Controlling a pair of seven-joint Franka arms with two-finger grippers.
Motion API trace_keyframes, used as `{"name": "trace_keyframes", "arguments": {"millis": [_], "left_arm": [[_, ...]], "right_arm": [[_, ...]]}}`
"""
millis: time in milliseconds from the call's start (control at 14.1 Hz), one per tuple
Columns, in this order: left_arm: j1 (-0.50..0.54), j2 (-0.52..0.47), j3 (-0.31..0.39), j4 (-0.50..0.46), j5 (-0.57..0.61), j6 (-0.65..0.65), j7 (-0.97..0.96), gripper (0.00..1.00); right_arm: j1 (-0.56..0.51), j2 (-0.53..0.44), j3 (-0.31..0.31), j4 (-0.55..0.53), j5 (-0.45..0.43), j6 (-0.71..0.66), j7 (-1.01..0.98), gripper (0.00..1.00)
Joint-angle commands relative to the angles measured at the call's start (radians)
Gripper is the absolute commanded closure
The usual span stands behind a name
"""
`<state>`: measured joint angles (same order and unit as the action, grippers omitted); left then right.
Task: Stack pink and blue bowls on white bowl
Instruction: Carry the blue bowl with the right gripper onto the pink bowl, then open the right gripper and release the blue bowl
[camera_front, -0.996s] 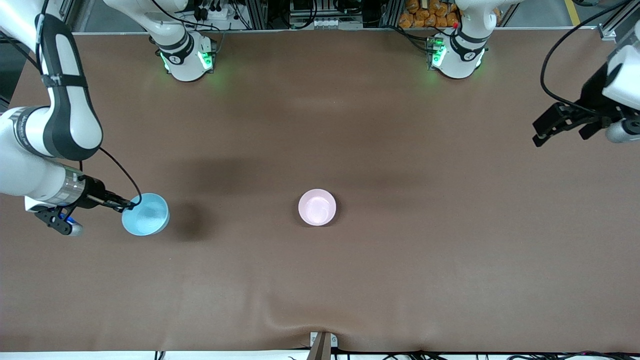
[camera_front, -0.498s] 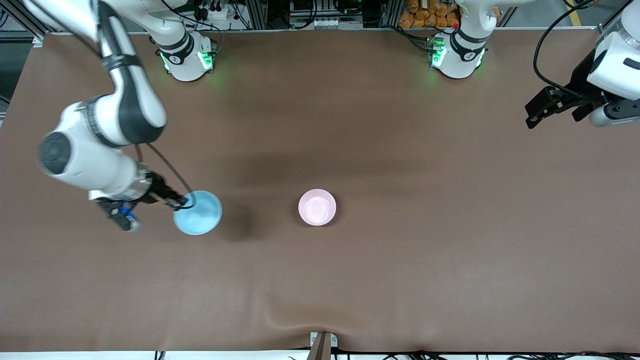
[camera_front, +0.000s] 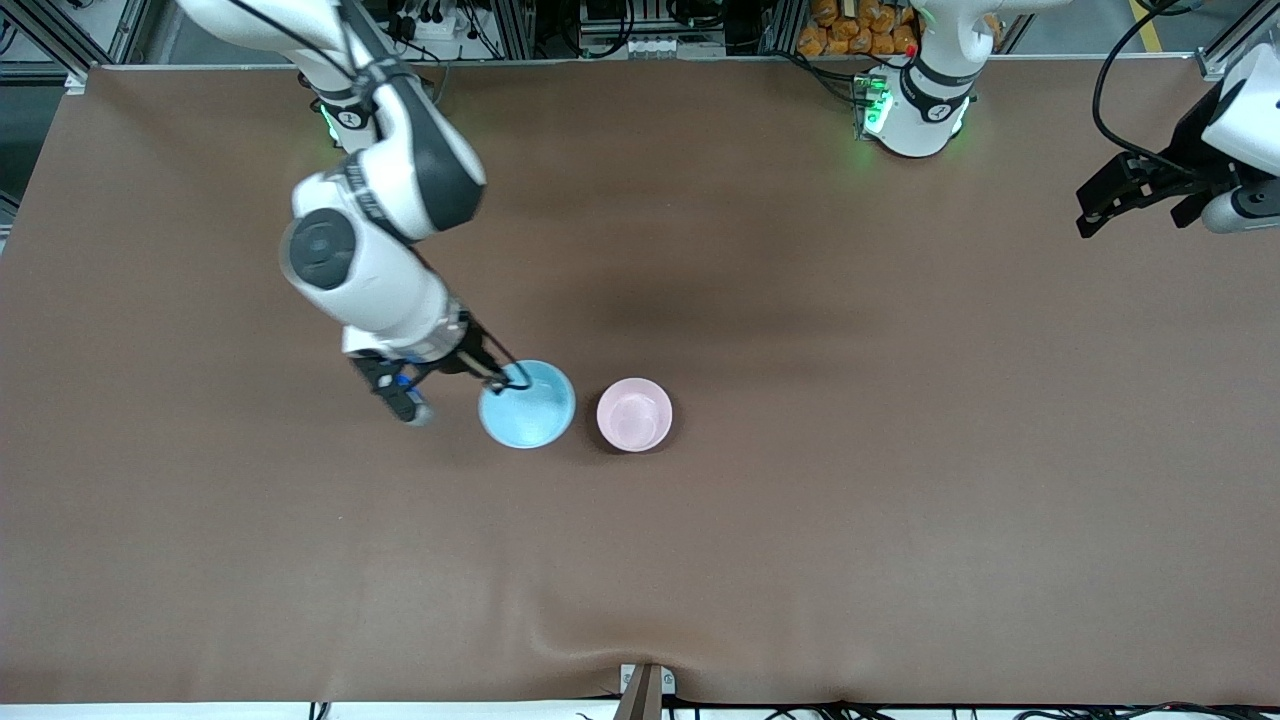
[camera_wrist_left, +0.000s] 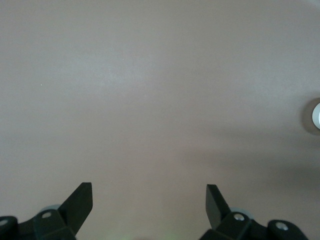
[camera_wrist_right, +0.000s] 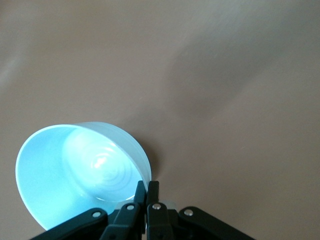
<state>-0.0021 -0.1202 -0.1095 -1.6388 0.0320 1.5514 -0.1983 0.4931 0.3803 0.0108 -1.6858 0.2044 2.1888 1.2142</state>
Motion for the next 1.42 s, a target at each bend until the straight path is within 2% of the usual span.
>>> {"name": "trace_keyframes", "arguments": {"millis": [0,356,712,1352], "left_arm": [[-0.001,-0.029,0.008,-0.016,-0.026,-0.024,0.023,0.0],[0.002,-0.027,-0.01,0.016,-0.026,-0.082,0.031,0.0],[-0.001,-0.026,-0.012,0.017,-0.027,-0.088,0.03,0.0],[0.004,-0.016,-0.012,0.011,-0.027,-0.082,0.028,0.0]], "right_arm": [[0.05,0.08,-0.014,0.049,0.018,0.083,0.114,1.0],[0.137,0.206,-0.014,0.112,0.018,0.152,0.303,1.0],[0.191,0.244,-0.015,0.101,0.015,0.17,0.369,1.0],[0.197,0.272,-0.017,0.092,0.015,0.198,0.374,1.0]]}}
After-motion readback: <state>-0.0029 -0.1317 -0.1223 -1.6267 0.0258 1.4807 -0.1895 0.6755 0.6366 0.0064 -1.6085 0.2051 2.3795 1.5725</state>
